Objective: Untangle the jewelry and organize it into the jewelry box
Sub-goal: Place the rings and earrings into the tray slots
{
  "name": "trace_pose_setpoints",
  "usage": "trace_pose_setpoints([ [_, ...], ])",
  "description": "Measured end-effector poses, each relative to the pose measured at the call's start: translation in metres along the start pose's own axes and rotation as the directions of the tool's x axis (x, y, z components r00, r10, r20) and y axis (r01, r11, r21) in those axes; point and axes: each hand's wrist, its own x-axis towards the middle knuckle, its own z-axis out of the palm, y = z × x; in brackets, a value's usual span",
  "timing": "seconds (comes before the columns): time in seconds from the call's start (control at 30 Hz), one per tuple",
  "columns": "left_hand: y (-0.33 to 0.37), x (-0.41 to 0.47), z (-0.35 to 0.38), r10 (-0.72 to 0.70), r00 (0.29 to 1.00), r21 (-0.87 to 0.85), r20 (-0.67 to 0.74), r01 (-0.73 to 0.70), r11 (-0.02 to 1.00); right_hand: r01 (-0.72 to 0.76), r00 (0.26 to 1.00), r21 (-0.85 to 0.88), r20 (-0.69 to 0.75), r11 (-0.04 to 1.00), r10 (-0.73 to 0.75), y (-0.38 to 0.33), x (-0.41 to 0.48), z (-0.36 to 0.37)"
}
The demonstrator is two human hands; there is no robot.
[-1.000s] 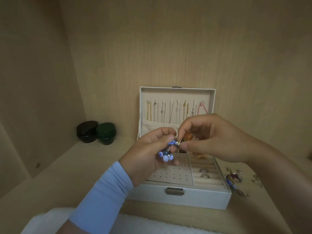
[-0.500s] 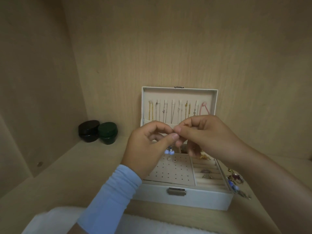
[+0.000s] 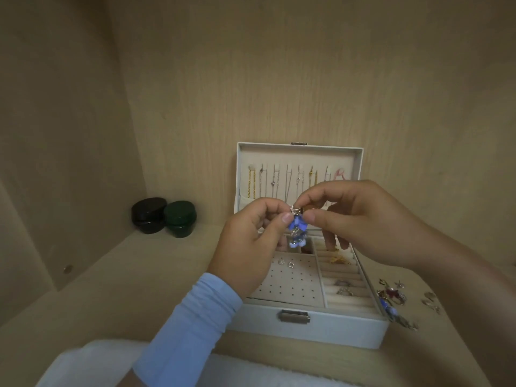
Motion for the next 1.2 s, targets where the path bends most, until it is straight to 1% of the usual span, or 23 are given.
trace_pose_setpoints([
  [0.1,0.001,0.001,0.0,0.008,0.999,-0.011,0.049,-0.008,1.0,-0.018,1.0,0.013,0.022,1.0,0.017,-0.001,0.0,-0.003],
  [0.2,0.004,0.001,-0.001,0.006,0.995,-0.058,0.104,0.0,0.998,-0.045,0.999,0.119,-0.012,0.992,0.047,0.002,0.002,-0.004],
  [0.3,0.008,0.0,0.0,-0.052,0.989,-0.144,0.139,0.072,0.987,-0.036,0.999,0.209,-0.031,0.977,0.044,0.002,0.003,-0.002],
  [0.4,0.009,0.0,-0.001,-0.134,0.972,-0.214,0.193,0.175,0.961,0.017,0.997,0.202,-0.08,0.979,-0.001,0.001,0.003,-0.001],
  [0.5,0.01,0.0,-0.005,-0.165,0.957,-0.153,0.238,0.204,0.967,0.052,0.995,0.169,-0.095,0.984,-0.037,0.0,0.003,0.0],
  [0.63,0.011,0.001,-0.01,-0.145,0.953,-0.054,0.264,0.165,0.985,0.071,0.994,0.182,-0.091,0.981,-0.055,0.001,0.003,0.0],
  [0.73,0.008,0.001,-0.013,-0.131,0.956,0.026,0.264,0.128,0.991,0.054,0.992,0.229,-0.124,0.972,-0.026,0.002,0.003,-0.005],
  [0.83,0.005,0.002,-0.015,-0.144,0.961,0.098,0.237,0.124,0.987,0.029,0.989,0.252,-0.144,0.967,0.008,0.002,0.003,-0.007],
  [0.9,0.002,0.004,-0.018,-0.165,0.961,0.113,0.22,0.143,0.983,0.02,0.985,0.243,-0.17,0.97,0.023,0.001,0.003,-0.006],
  [0.97,0.0,0.005,-0.02,-0.19,0.958,0.076,0.215,0.178,0.981,-0.001,0.984,0.194,-0.172,0.981,0.035,0.001,0.003,-0.006],
  [1.0,-0.001,0.005,-0.02,-0.211,0.955,0.035,0.21,0.208,0.978,-0.021,0.988,0.158,-0.146,0.987,0.044,0.002,0.002,-0.006],
  [1.07,0.0,0.005,-0.018,-0.276,0.94,-0.112,0.199,0.302,0.947,-0.077,0.995,0.097,-0.063,0.992,0.083,0.002,0.001,-0.008],
  [1.13,0.003,0.004,-0.016,-0.336,0.92,-0.224,0.202,0.378,0.899,-0.124,0.992,0.057,-0.021,0.991,0.126,0.005,0.001,-0.008],
  [1.2,0.002,0.004,-0.015,-0.34,0.917,-0.224,0.207,0.383,0.896,-0.148,0.989,-0.012,0.012,0.989,0.149,0.006,0.001,-0.006],
])
